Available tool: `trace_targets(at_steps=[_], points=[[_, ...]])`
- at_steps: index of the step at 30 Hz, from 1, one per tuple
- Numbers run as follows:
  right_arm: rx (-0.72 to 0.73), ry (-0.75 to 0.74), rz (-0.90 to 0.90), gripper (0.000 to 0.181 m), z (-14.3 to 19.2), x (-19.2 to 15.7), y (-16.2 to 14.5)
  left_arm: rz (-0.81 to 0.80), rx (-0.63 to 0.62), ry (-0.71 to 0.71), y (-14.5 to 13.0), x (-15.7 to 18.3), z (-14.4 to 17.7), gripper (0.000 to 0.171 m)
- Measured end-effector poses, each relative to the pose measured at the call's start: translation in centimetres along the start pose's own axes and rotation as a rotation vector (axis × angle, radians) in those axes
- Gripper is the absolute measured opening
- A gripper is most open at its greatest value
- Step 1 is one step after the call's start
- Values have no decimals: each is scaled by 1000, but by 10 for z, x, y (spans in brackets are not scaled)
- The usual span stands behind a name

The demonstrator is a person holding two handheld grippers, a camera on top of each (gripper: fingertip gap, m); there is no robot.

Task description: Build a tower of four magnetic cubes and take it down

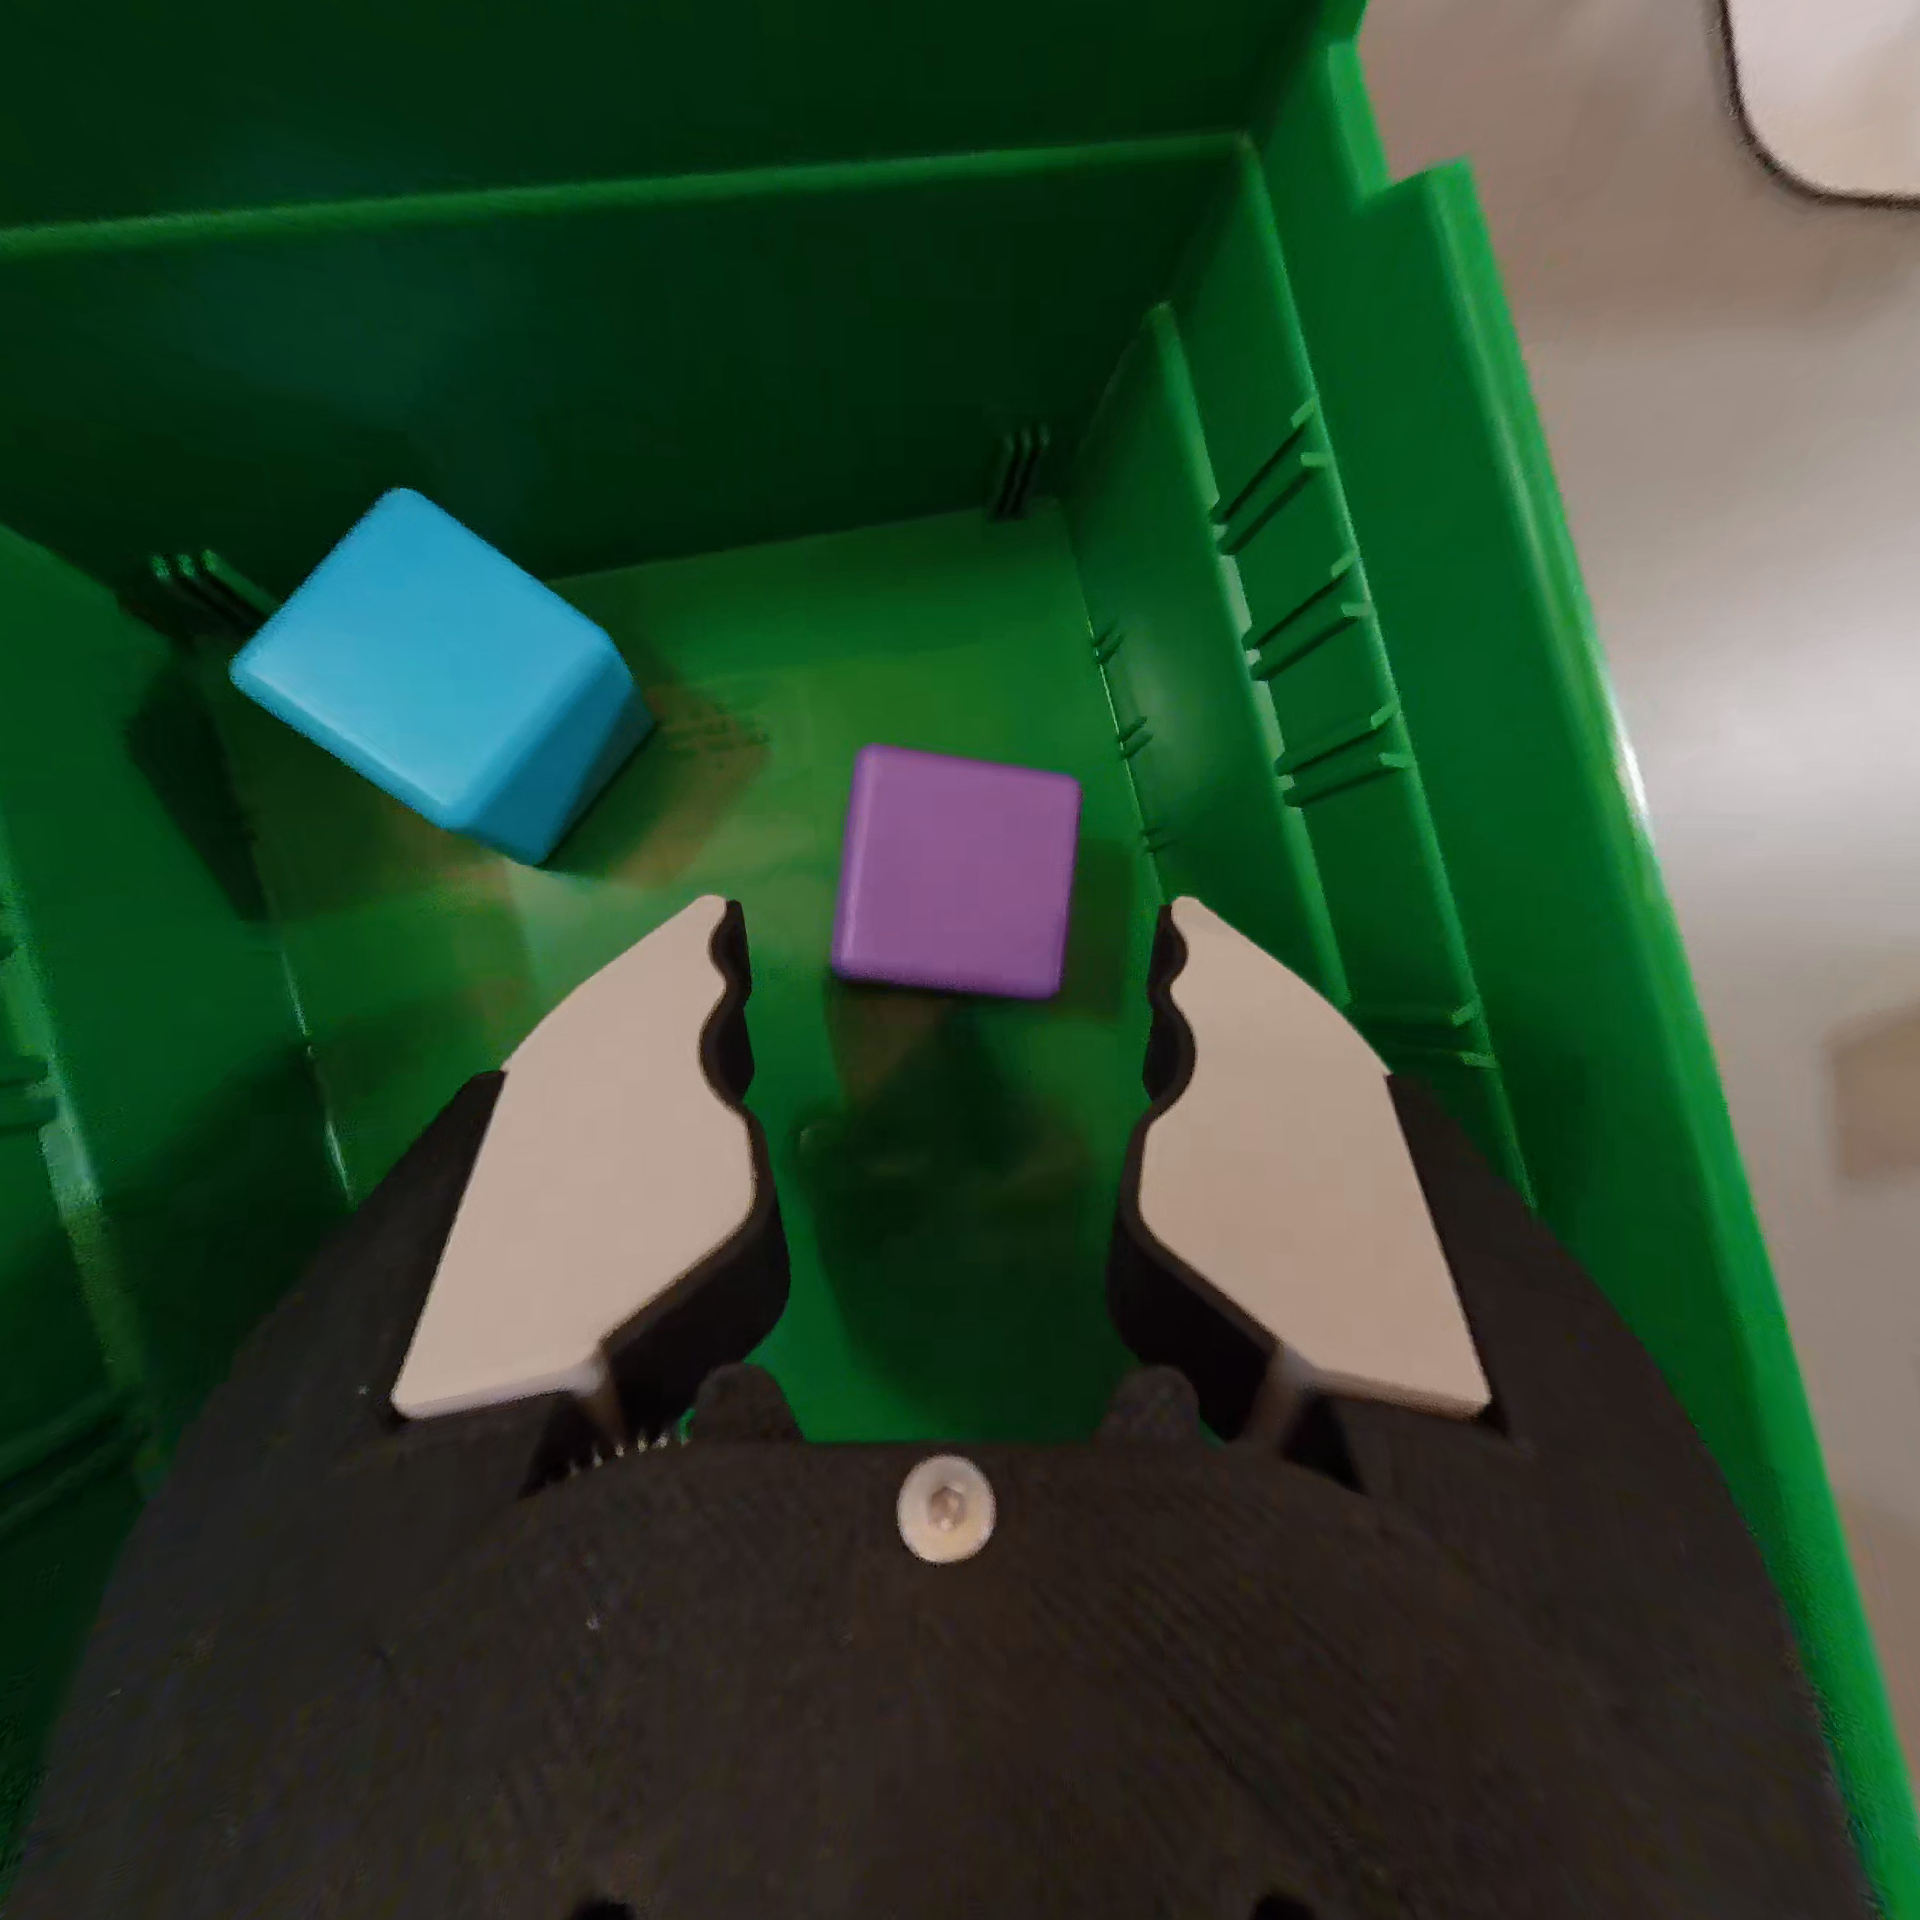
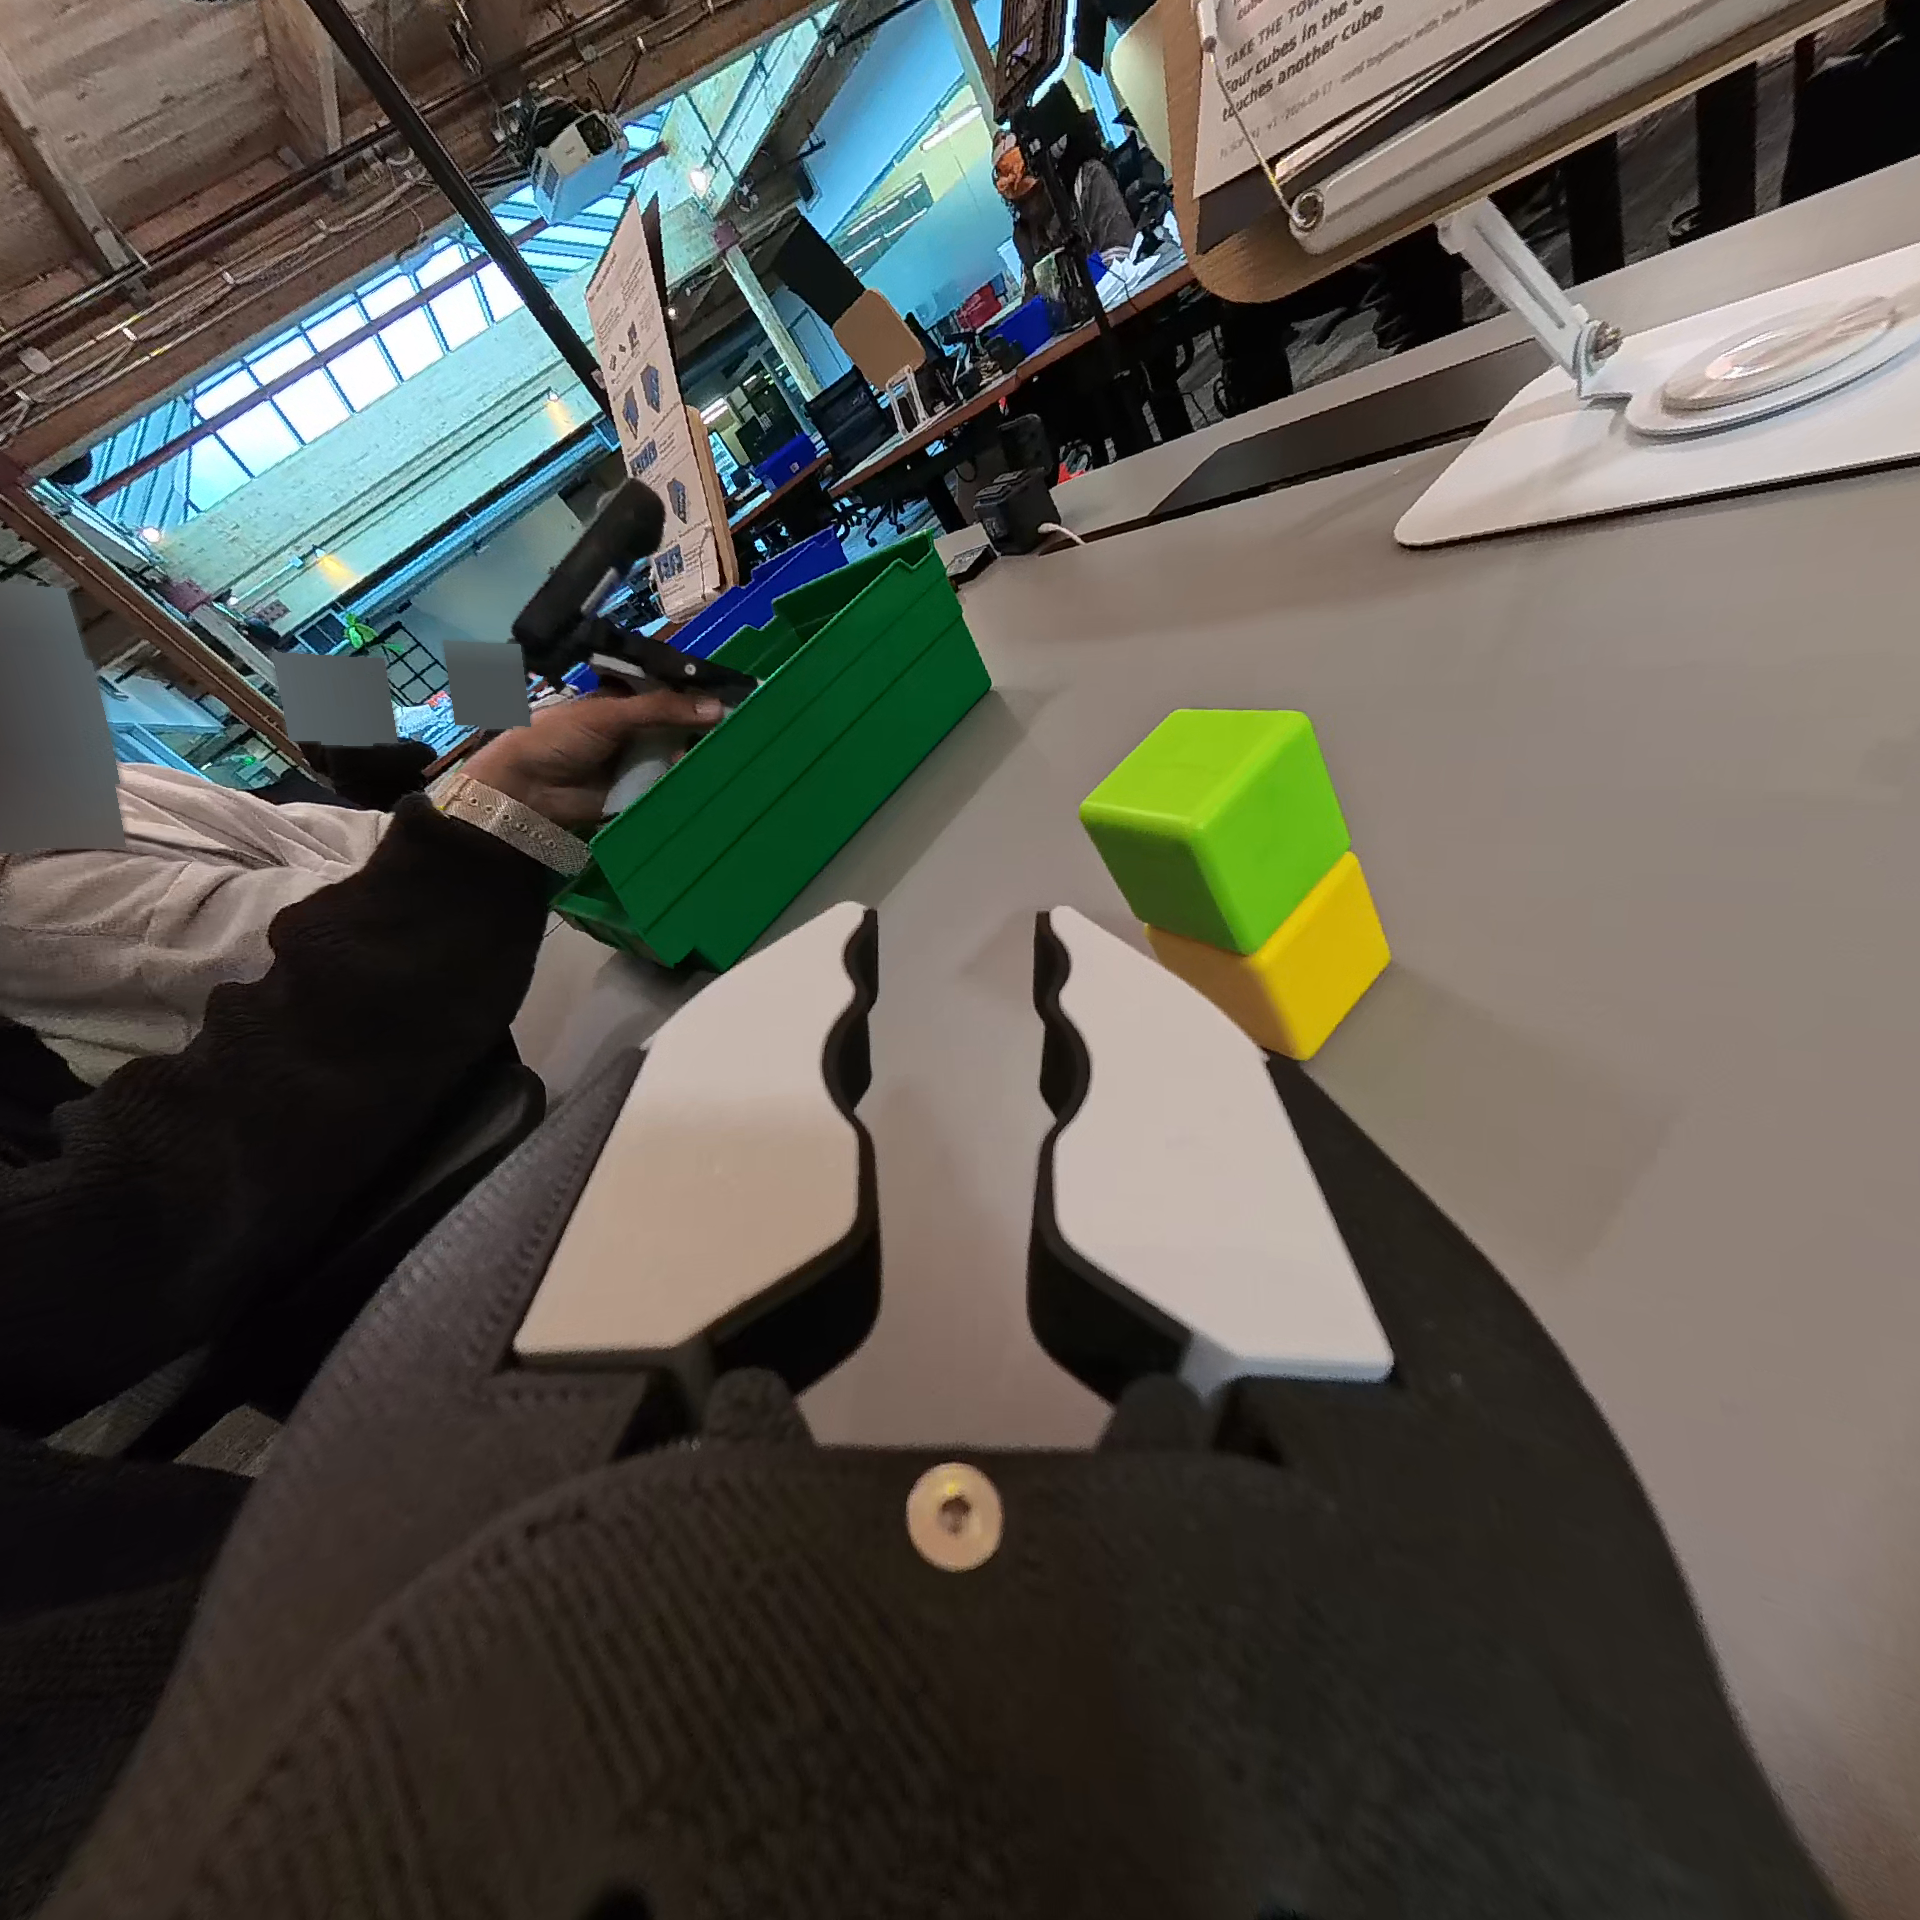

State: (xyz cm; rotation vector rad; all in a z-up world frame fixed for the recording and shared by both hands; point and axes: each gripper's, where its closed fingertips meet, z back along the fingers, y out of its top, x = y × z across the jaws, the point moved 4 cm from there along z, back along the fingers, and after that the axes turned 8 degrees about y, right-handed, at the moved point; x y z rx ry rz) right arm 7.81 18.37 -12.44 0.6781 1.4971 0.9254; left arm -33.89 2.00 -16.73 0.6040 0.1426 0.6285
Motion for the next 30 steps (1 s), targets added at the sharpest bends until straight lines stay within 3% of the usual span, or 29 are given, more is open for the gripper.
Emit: trace_targets(at_steps=[3, 5, 7, 9, 13, 17, 20, 23, 26, 30], points=[[3, -1, 0, 29, 0, 0, 1, -45, -36, 54, -6, -2, -10, 72], [4, -1, -1, 29, 1, 0, 1, -66, -49, 72, -9, -2, -15, 61], [4, 0, -2, 29, 1, 0, 1, -65, -38, 43, -9, -1, -16, 50], [4, 0, -1, 29, 1, 0, 1, -58, -31, 24, -7, -2, -12, 50], [6, -1, -2, 29, 0, 1, 1, -39, 61, -20, 10, -3, 17, 50], [2, 0, -4, 29, 0, 0, 0, -61, 235, -45, 41, 7, 72, 49], [-2, -1, -2, 29, -1, 1, -1, -131, 404, -128, 64, 38, 120, 49], [-1, -5, -1, 29, 0, 1, -1, -213, 536, -297, 78, 88, 154, 49], [2, -14, 4, 29, 4, 1, -1, -305, 585, -499, 81, 144, 162, 49], [15, -40, 15, 29, 13, 1, 1, -410, 597, -751, 75, 219, 149, 49]])
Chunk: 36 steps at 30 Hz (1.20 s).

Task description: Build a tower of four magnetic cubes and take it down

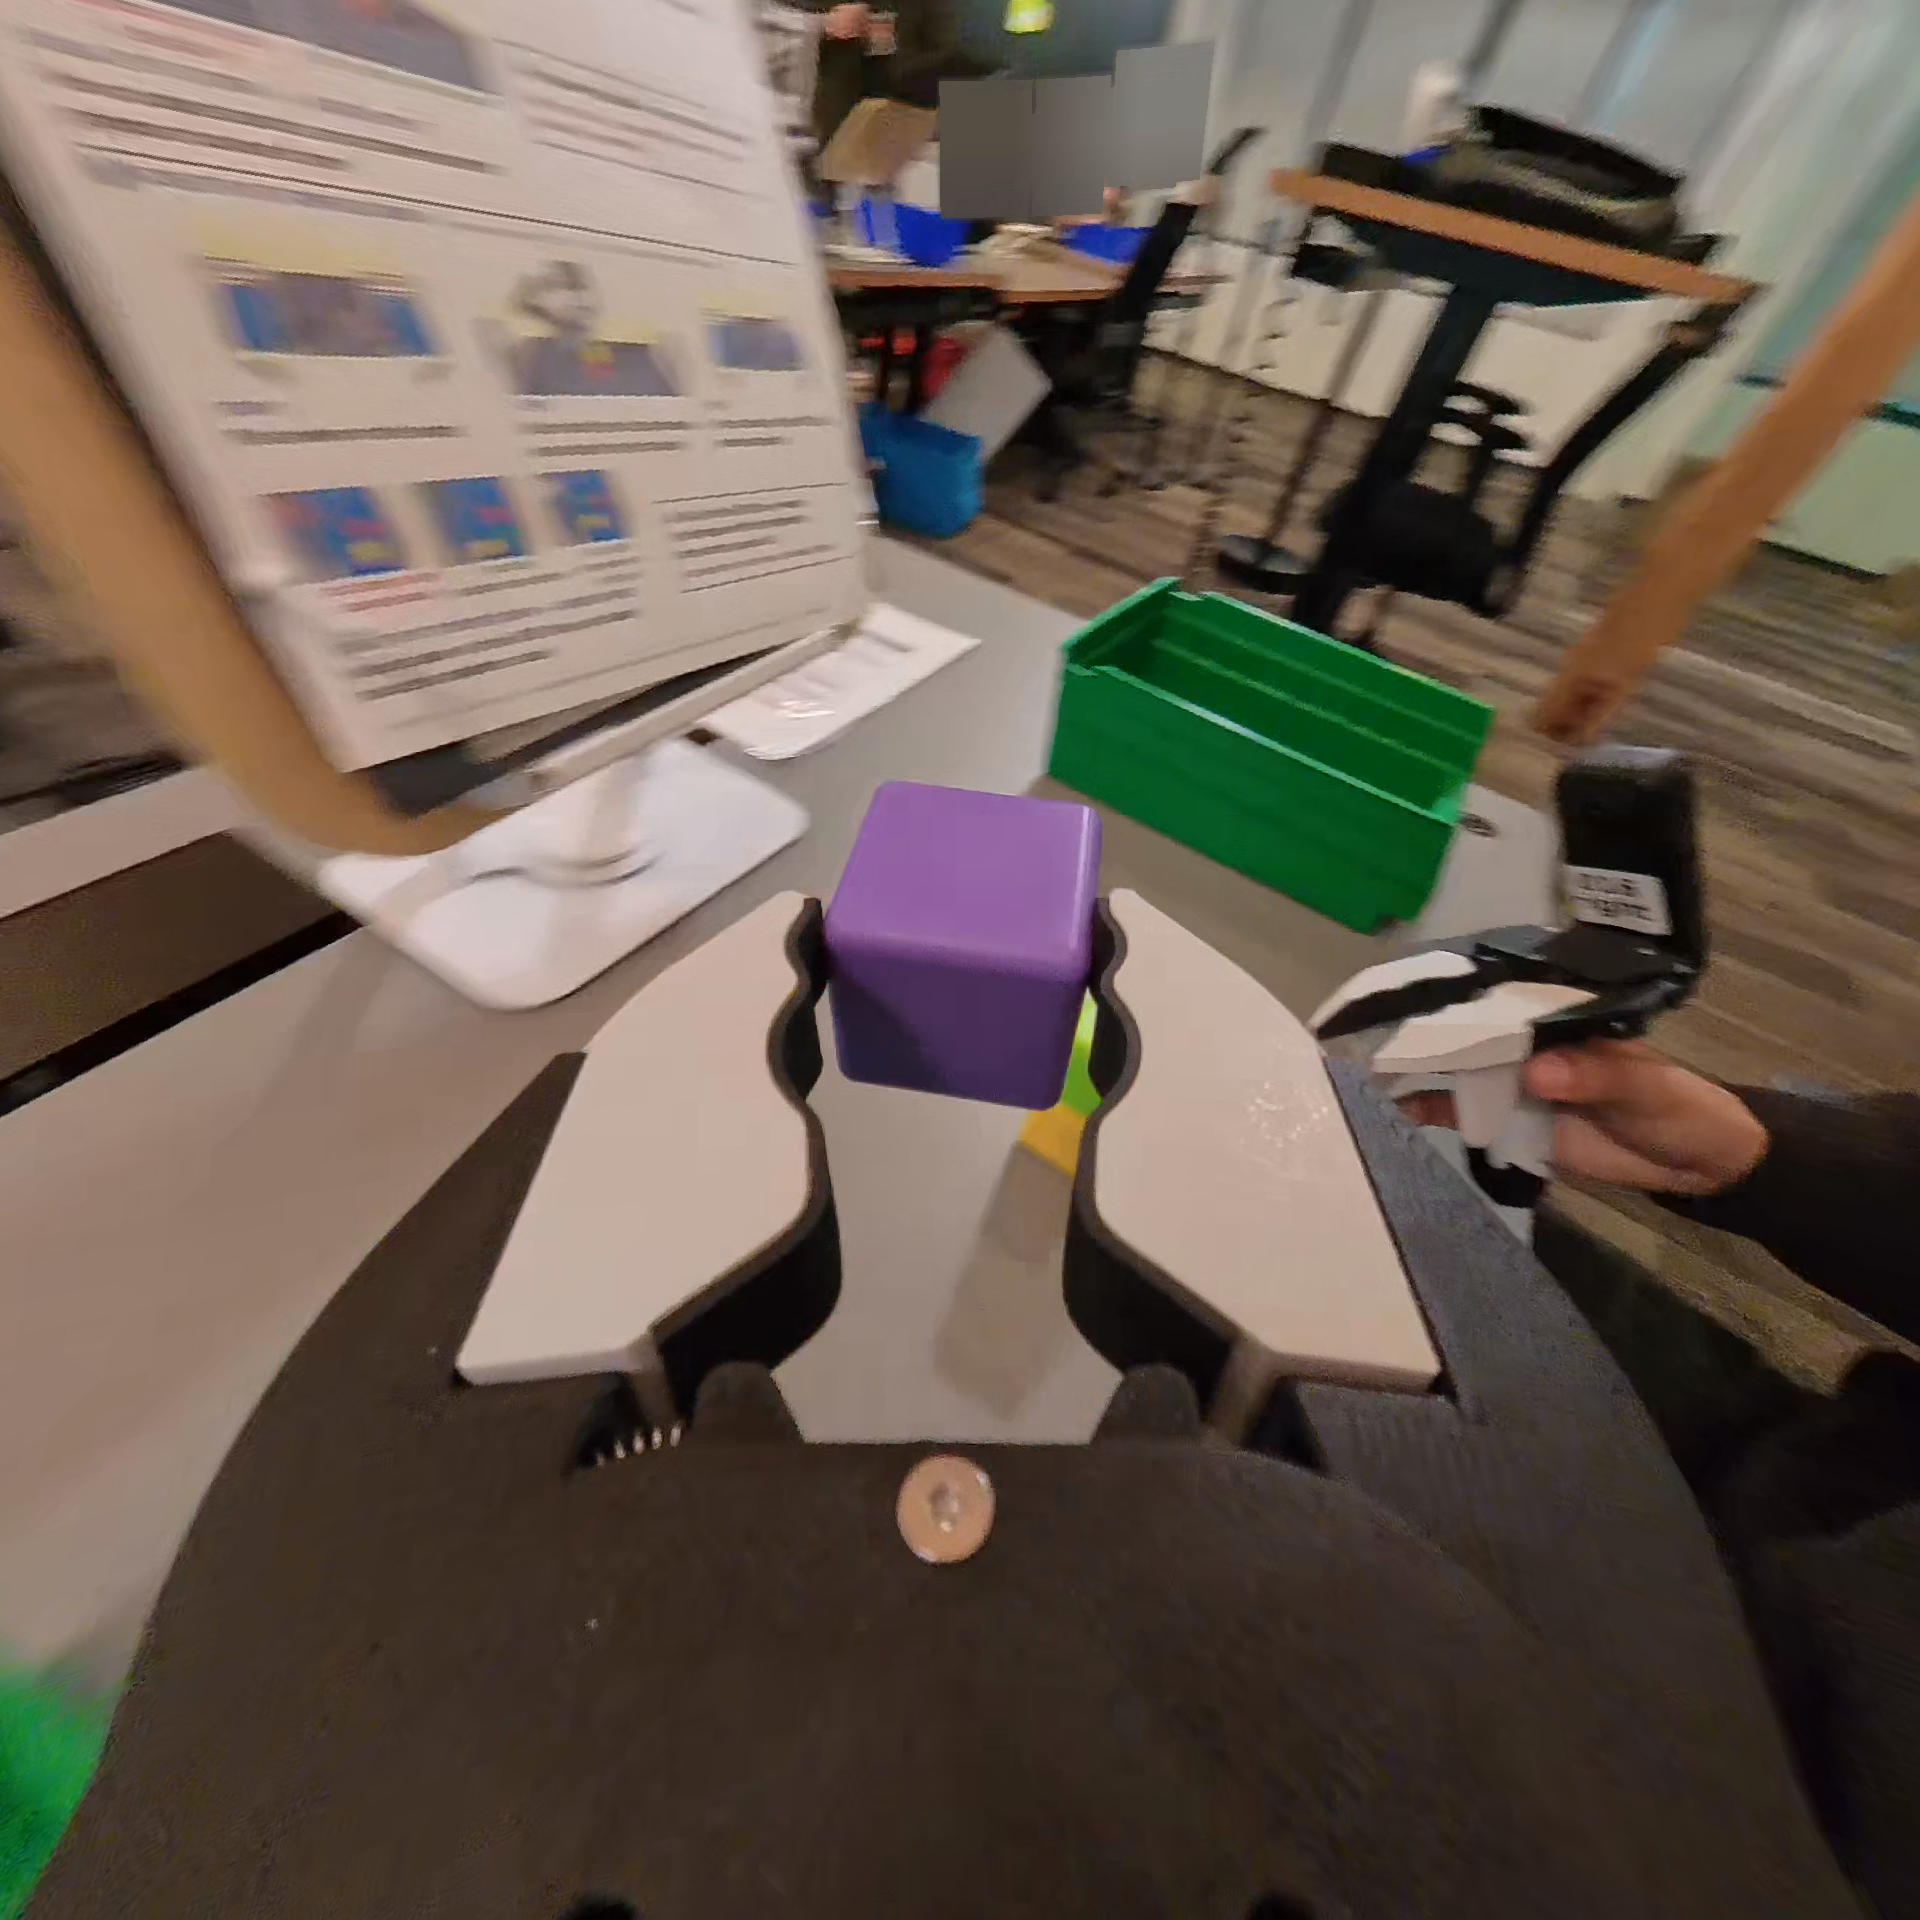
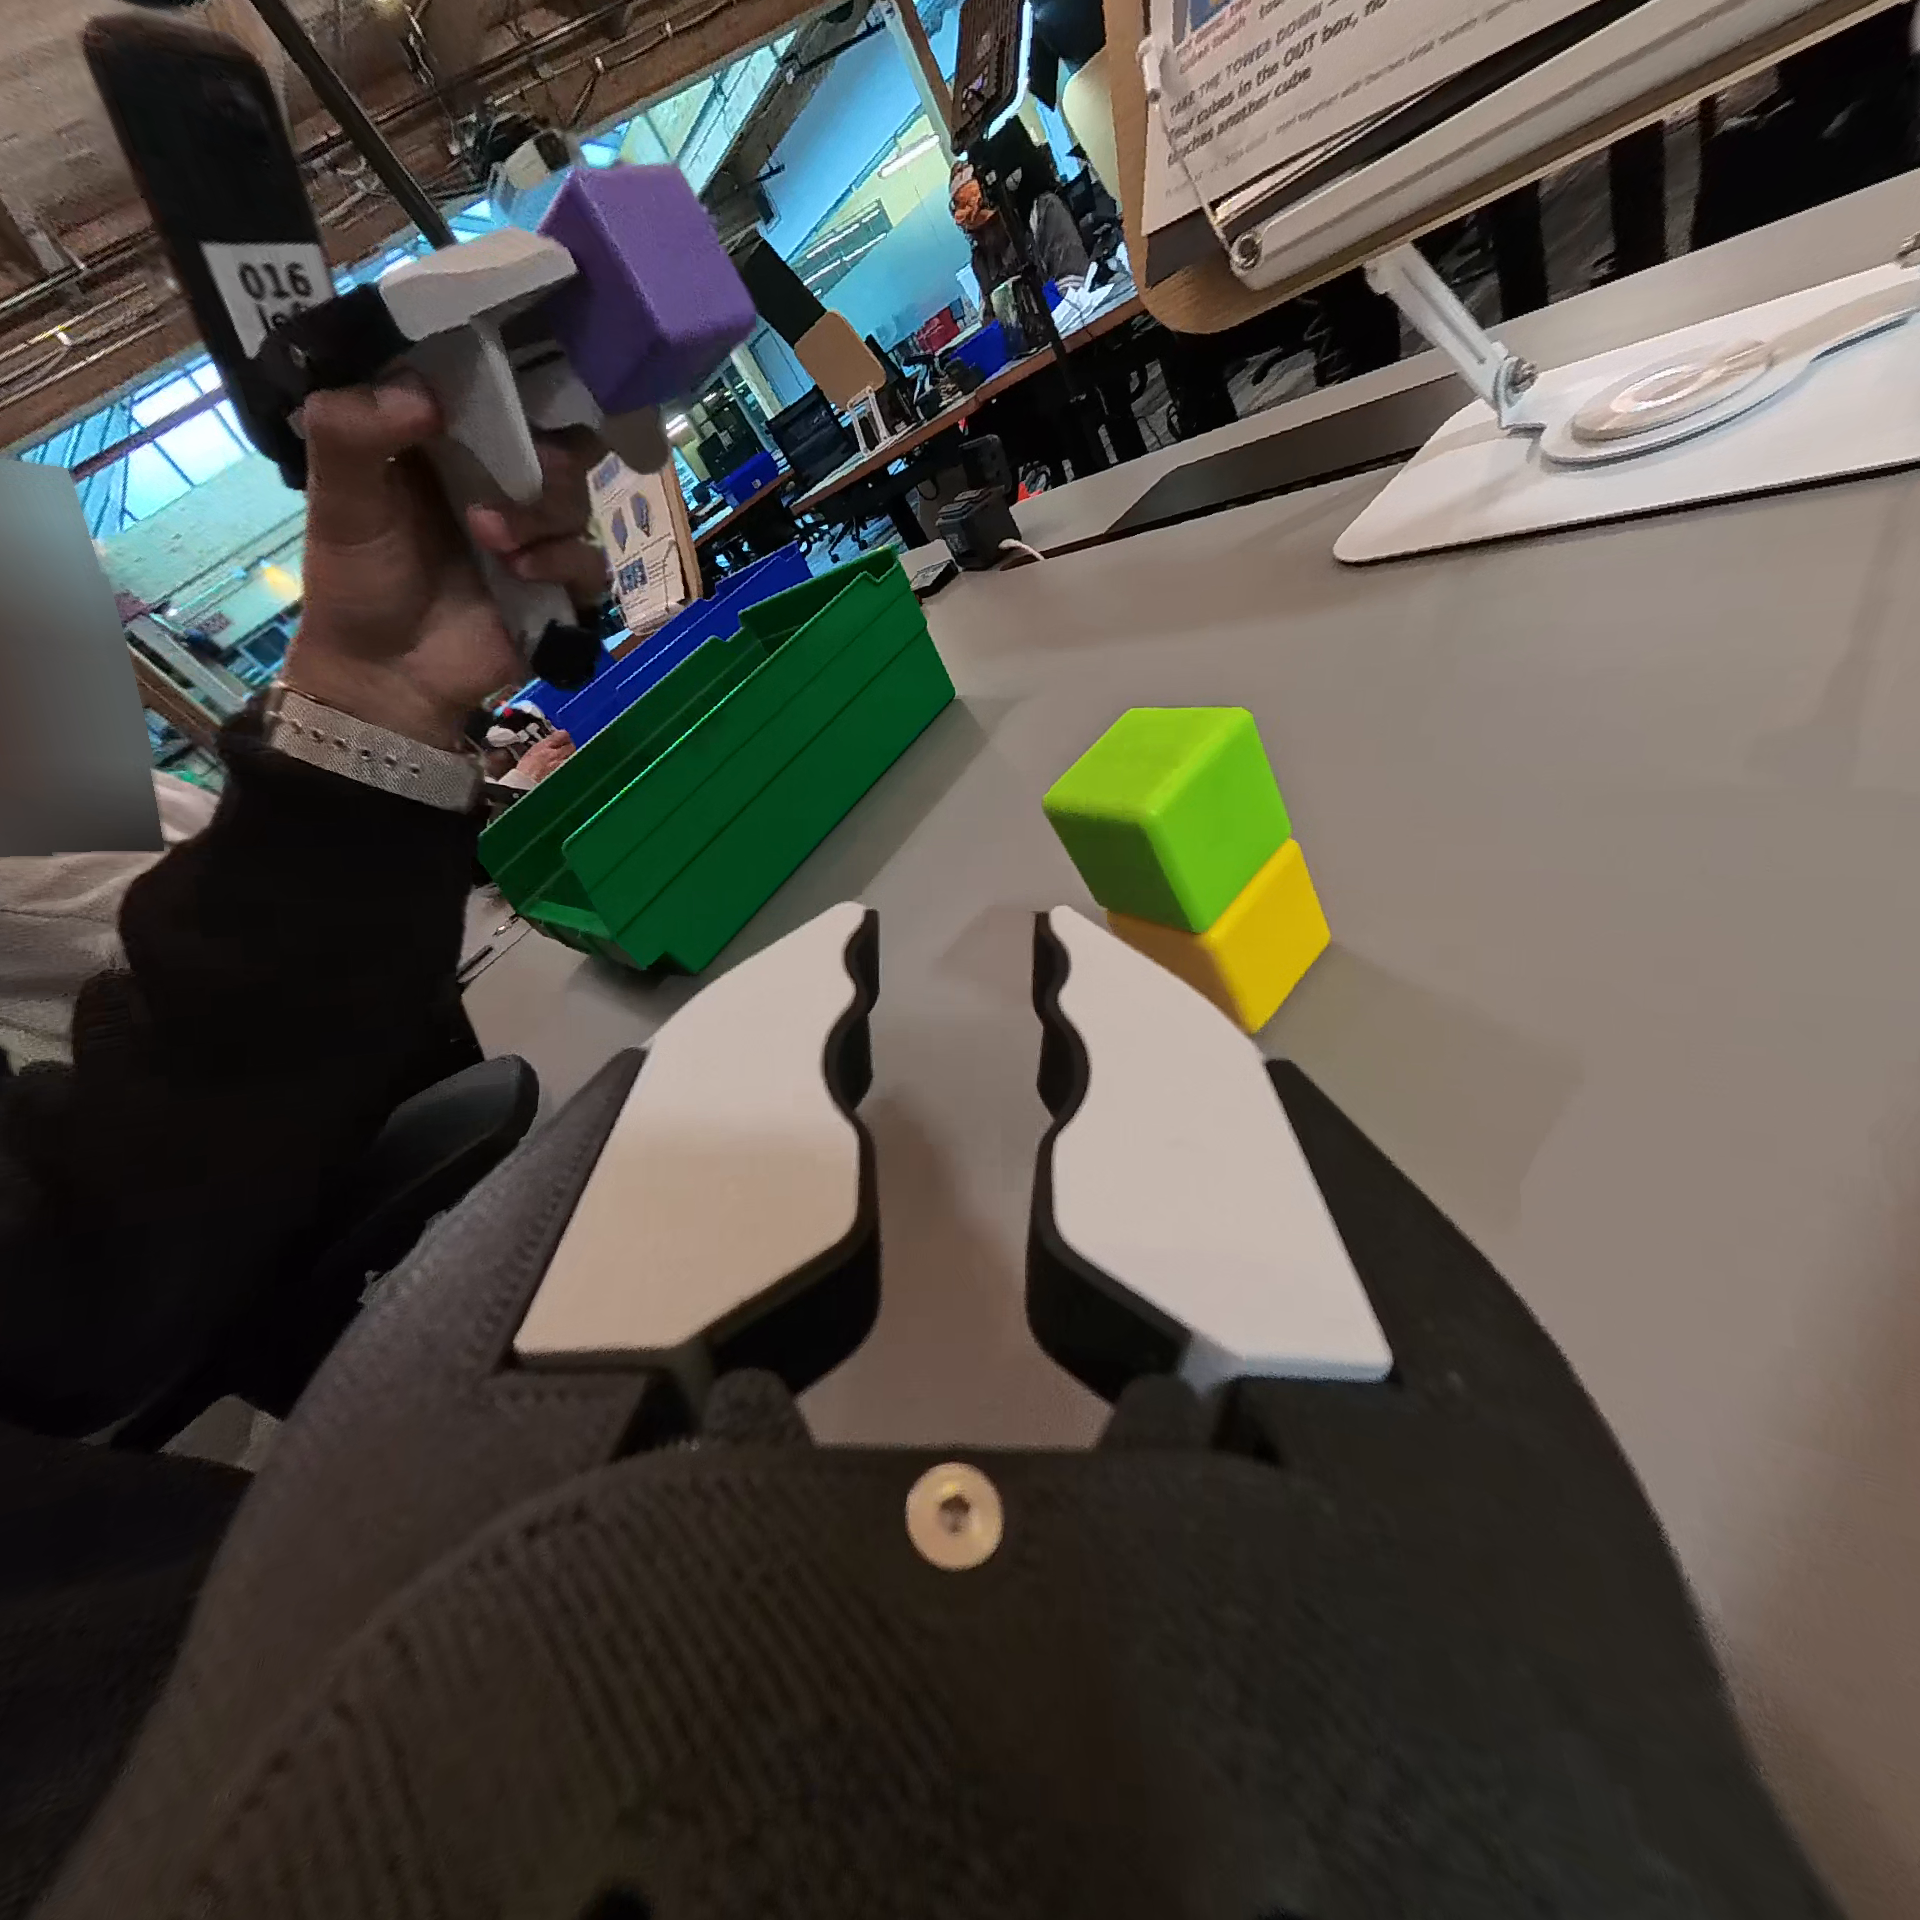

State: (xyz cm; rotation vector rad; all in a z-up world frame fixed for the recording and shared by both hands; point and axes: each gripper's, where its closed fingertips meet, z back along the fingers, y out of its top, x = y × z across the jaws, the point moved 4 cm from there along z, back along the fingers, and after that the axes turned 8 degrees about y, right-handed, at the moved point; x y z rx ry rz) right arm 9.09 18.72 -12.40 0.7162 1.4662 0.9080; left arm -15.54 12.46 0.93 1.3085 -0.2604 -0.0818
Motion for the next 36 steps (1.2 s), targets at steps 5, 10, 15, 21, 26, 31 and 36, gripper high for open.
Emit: trace_targets(at_steps=[5, 10, 15, 21, 26, 31, 36], points=[[35, -39, -13, 29, 17, 3, 2, -66, -11, -261, -22, 54, -65, 49], [70, -82, -21, 29, 35, 5, 3, -116, -34, -399, -49, 80, -107, 49], [104, -113, -38, 29, 50, 7, 4, -90, -51, -467, -70, 78, -129, 49], [116, -133, -42, 29, 57, 8, 4, -91, -76, -456, -76, 72, -139, 49], [111, -132, -45, 29, 56, 9, 3, -75, -77, -421, -75, 69, -141, 49], [104, -127, -42, 29, 54, 9, 3, -101, -55, -418, -73, 77, -139, 49], [103, -108, -52, 29, 49, 11, 4, -145, -49, -392, -79, 79, -135, 49]])
